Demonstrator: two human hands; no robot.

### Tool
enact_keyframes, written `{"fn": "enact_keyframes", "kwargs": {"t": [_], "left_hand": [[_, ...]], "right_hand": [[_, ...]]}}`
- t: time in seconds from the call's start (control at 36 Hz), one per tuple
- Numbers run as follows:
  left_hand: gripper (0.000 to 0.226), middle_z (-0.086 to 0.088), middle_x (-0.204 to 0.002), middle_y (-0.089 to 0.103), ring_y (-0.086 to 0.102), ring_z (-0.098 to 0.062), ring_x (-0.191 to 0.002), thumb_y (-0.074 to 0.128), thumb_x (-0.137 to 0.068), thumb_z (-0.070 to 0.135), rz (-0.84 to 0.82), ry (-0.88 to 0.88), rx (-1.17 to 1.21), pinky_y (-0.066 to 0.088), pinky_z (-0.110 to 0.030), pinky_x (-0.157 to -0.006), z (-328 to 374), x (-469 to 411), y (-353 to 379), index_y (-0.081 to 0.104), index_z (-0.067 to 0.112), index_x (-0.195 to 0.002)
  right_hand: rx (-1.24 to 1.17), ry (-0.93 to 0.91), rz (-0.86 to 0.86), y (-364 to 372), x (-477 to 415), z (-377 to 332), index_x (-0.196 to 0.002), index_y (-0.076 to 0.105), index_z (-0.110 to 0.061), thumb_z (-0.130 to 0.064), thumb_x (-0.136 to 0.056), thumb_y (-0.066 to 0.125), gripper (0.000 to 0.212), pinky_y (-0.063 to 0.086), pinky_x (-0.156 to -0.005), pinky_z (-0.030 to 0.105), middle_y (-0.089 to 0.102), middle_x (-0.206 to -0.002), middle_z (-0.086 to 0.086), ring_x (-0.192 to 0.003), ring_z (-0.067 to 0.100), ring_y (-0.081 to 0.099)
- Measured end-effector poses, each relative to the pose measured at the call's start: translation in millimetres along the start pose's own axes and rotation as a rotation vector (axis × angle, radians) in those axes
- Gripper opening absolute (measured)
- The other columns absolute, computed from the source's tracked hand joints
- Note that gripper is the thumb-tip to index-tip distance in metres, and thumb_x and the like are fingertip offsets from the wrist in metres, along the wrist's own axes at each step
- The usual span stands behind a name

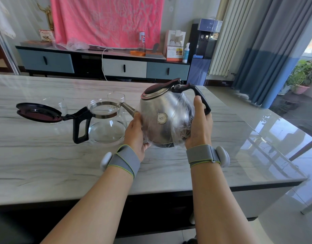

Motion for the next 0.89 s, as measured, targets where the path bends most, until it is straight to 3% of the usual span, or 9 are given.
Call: {"fn": "enact_keyframes", "kwargs": {"t": [0.17, 0.28, 0.36, 0.64, 0.89], "left_hand": [[0.028, 0.003, -0.111, 0.068, 0.064, -0.020, -0.102, 0.048, -0.099, 0.058, -0.006, 0.005, 0.001, 0.057, -0.044, -0.080, 0.1, -0.1, 0.3, 0.063, 0.034, -0.105], [0.029, 0.004, -0.111, 0.069, 0.065, -0.020, -0.105, 0.048, -0.100, 0.058, -0.001, 0.008, 0.002, 0.057, -0.050, -0.090, -0.2, -1.1, 0.1, 0.064, 0.034, -0.103], [0.029, 0.005, -0.111, 0.069, 0.064, -0.021, -0.107, 0.048, -0.099, 0.059, -0.001, 0.006, -0.002, 0.055, -0.052, -0.094, 0.2, -1.1, 0.4, 0.064, 0.035, -0.103], [0.029, 0.007, -0.111, 0.068, 0.064, -0.018, -0.105, 0.048, -0.099, 0.060, -0.007, 0.006, -0.010, 0.056, -0.046, -0.086, -0.2, -0.2, 0.0, 0.064, 0.036, -0.103], [0.029, 0.005, -0.112, 0.069, 0.064, -0.020, -0.105, 0.048, -0.098, 0.060, -0.002, 0.011, -0.009, 0.056, -0.049, -0.090, 0.2, -1.3, 0.0, 0.064, 0.036, -0.106]], "right_hand": [[-0.011, 0.008, -0.002, 0.6, -0.2, 0.6, -0.095, 0.065, -0.026, -0.056, -0.079, 0.076, 0.035, 0.052, -0.111, 0.053, 0.064, -0.097, -0.006, -0.098, 0.018, 0.064], [-0.023, 0.004, -0.008, 0.6, 0.2, 0.8, -0.087, 0.059, -0.026, -0.054, -0.080, 0.075, 0.033, 0.053, -0.106, 0.047, 0.057, -0.090, -0.006, -0.090, 0.017, 0.057], [-0.022, 0.007, -0.009, 1.0, -0.1, 1.2, -0.093, 0.063, -0.024, -0.056, -0.078, 0.075, 0.037, 0.053, -0.110, 0.053, 0.060, -0.095, -0.004, -0.093, 0.018, 0.059], [-0.004, 0.015, 0.008, 0.4, 1.8, 0.5, -0.103, 0.067, -0.023, -0.058, -0.076, 0.075, 0.045, 0.053, -0.110, 0.055, 0.064, -0.100, -0.003, -0.099, 0.019, 0.064], [-0.024, 0.014, 0.002, -0.3, -0.2, 1.7, -0.099, 0.065, -0.024, -0.055, -0.080, 0.076, 0.038, 0.053, -0.110, 0.056, 0.061, -0.097, -0.004, -0.094, 0.018, 0.060]]}}
Point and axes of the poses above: each hand's wrist, its own x-axis away from the middle knuckle, its own y-axis out of the palm, z = x × y, the point moved 8 cm from there along -x, towards the middle knuckle
